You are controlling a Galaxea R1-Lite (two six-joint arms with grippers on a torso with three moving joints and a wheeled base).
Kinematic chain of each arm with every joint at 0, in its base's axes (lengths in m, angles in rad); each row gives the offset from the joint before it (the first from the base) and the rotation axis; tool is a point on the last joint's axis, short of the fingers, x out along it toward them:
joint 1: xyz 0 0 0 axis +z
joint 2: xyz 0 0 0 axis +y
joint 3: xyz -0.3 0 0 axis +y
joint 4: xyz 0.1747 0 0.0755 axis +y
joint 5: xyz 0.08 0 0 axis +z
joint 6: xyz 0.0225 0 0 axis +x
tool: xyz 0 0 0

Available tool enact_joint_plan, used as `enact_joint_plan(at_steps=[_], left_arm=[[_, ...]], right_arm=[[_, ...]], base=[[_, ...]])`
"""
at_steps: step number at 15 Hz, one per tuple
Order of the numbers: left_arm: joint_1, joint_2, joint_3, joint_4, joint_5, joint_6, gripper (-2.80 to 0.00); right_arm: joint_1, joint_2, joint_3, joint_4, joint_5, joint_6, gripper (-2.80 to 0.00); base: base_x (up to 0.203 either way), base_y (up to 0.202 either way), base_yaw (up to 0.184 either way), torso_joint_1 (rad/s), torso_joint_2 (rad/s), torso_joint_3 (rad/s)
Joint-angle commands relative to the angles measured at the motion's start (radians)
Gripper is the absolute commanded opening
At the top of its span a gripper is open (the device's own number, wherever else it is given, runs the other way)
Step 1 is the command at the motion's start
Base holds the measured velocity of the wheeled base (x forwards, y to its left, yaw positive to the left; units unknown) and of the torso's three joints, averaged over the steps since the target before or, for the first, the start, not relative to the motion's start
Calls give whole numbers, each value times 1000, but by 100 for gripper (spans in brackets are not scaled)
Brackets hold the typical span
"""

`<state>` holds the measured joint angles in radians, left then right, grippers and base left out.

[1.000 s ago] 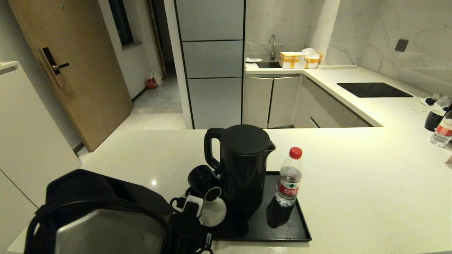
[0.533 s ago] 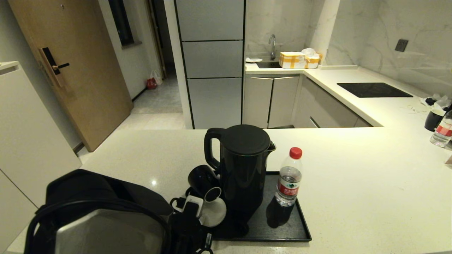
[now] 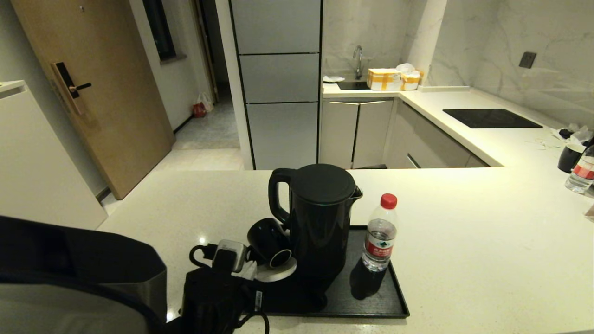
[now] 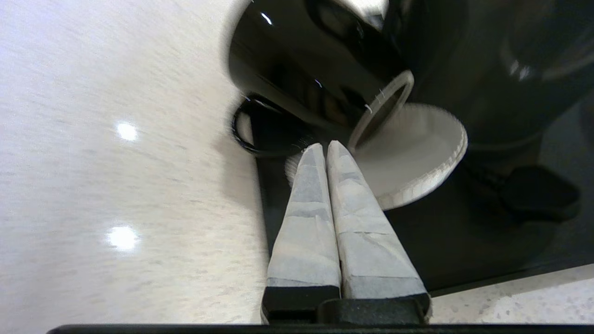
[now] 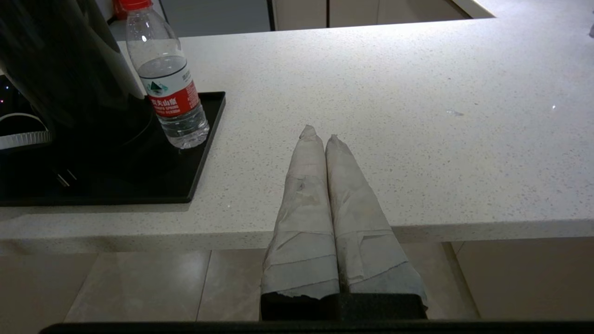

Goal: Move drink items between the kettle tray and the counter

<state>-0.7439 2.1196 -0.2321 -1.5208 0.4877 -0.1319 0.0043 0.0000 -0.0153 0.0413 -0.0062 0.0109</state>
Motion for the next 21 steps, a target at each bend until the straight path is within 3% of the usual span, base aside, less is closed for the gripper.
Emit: enact_joint_plan(at_steps=[1,6,11,13,15,18,19,21], left_arm=[[3,-58,13,-9,3,0,-280],[7,-237,165,-9,55,49,-280],[35,-296,231,-9,65,52,-280],[95,-304,227,-6,44,73,-280],[323,-323,228,1,-6,109,-280],[774,-407,225,41,-119,182,-280],[869,-482,203,84,-156,212,-280],[976,-638,65,266,-196,253,-280]], right_arm=[[0,2,0,0,0,0,-280],[0,2,0,0,0,0,-280],[0,0,0,0,0,0,-280],[0,0,0,0,0,0,-280],[0,1,0,0,0,0,-280],[0,2,0,0,0,0,-280],[0,1,0,0,0,0,-280],[0,2,0,0,0,0,-280]], base=[[0,0,0,0,0,0],[0,0,0,0,0,0],[0,0,0,0,0,0],[0,0,0,0,0,0],[0,0,0,0,0,0],[0,0,0,0,0,0],[0,0,0,0,0,0],[0,0,0,0,0,0]])
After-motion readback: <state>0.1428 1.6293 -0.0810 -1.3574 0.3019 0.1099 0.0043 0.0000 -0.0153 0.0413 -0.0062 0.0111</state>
